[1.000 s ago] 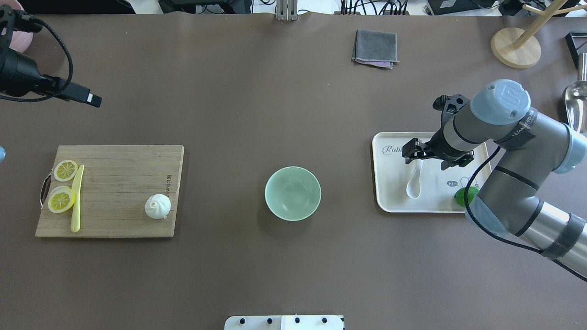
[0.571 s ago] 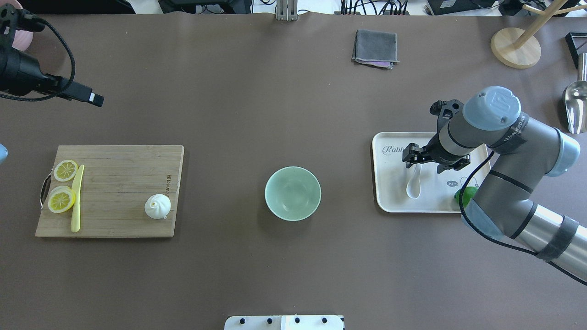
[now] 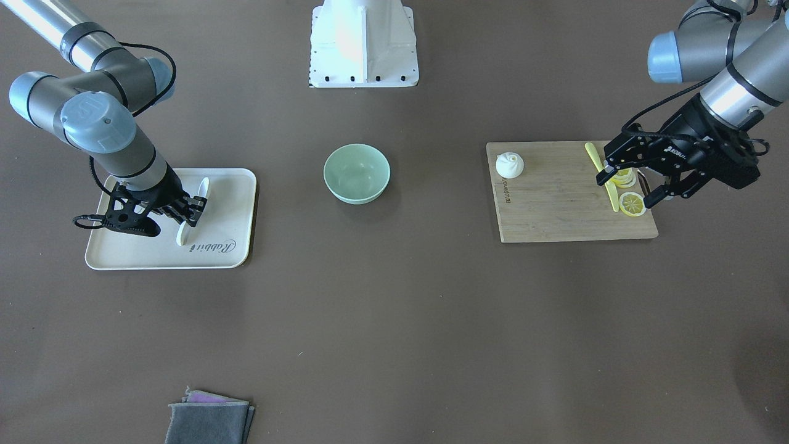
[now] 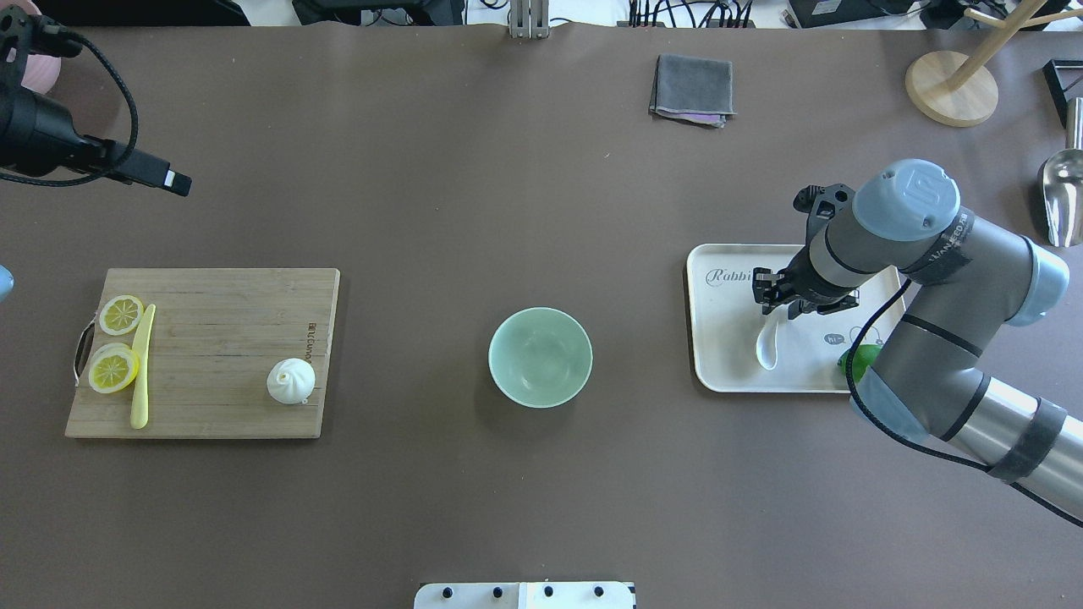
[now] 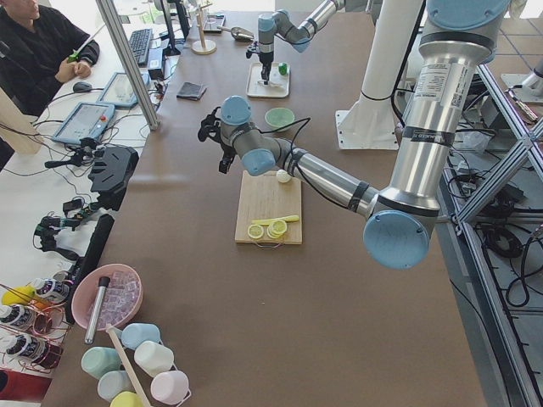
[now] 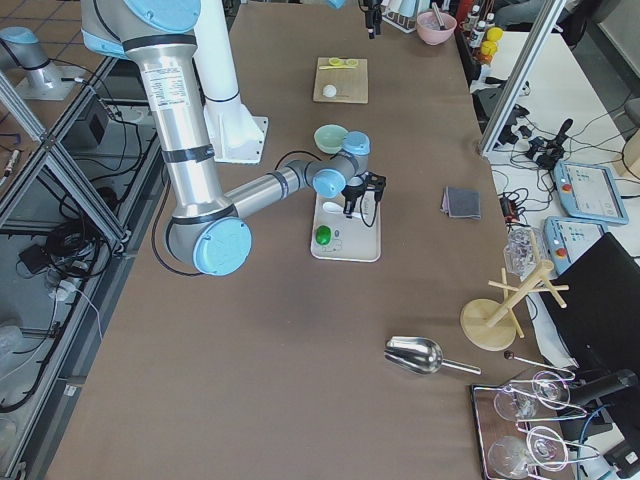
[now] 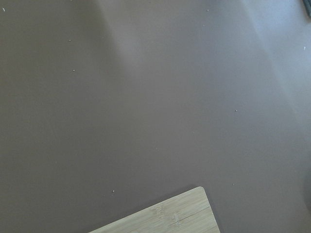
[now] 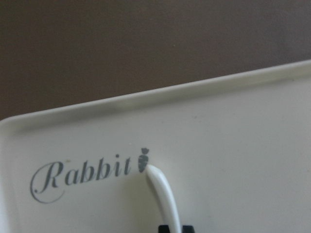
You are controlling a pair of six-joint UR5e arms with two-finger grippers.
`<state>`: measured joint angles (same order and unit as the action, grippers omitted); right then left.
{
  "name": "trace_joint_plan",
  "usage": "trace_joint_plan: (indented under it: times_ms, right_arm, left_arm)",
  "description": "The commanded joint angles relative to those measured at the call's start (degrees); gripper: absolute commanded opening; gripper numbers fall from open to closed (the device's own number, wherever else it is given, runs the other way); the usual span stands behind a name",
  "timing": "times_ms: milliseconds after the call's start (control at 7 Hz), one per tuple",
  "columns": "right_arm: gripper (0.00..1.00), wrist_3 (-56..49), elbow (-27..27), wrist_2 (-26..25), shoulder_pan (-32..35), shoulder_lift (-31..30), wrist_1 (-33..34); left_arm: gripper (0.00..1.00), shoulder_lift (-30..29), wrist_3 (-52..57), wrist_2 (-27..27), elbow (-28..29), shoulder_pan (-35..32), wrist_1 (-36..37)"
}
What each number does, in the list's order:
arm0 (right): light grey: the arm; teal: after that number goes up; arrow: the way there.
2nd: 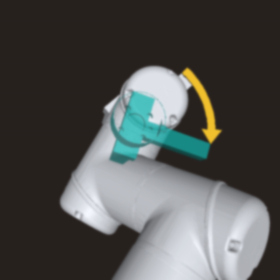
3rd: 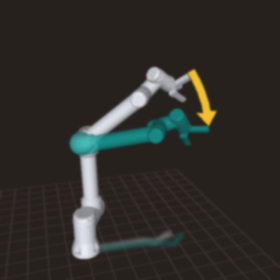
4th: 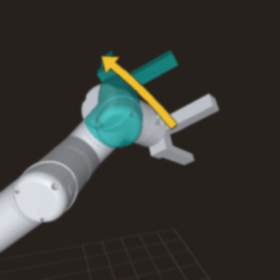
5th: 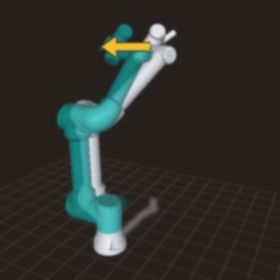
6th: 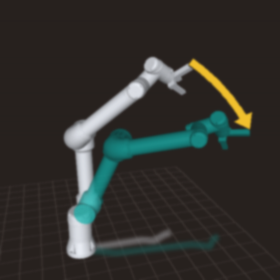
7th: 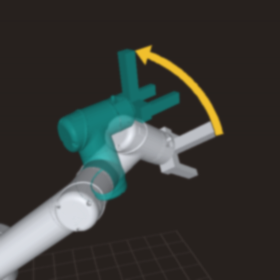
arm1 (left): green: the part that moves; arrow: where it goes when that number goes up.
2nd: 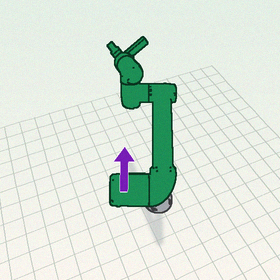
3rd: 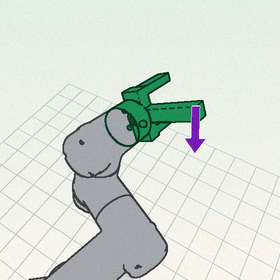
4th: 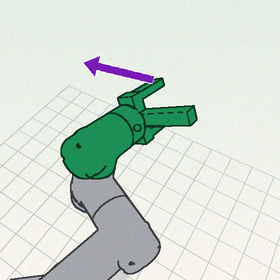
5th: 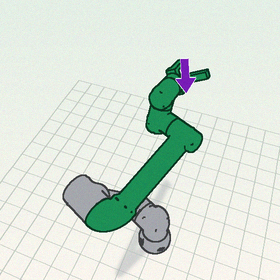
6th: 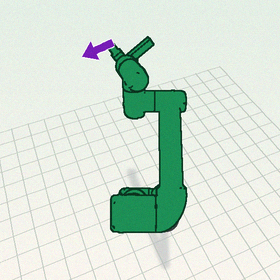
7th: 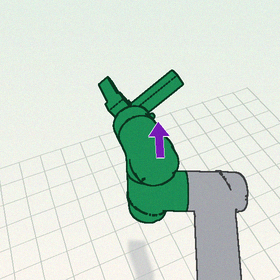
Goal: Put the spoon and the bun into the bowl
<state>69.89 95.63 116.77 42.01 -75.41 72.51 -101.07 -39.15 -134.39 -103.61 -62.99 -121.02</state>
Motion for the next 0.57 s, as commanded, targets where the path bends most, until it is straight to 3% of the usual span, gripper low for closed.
trace_joint_plan:
  times_ms: [0,286,429]
  right_arm:
    - [0.00,1.30,3.49,-0.14,0.52,0.00,0.17]
    - [0.00,1.30,7.98,0.48,2.28,0.18,3.14]
    - [0.00,1.30,9.74,0.56,2.63,1.74,5.95]
  left_arm:
    - [0.98,-0.43,-0.14,-0.08,-0.28,0.06,0.00]
    - [0.98,-2.63,-6.34,0.96,-1.06,3.72,0.00]
    - [0.97,-3.07,-10.38,6.10,-2.37,8.62,0.00]
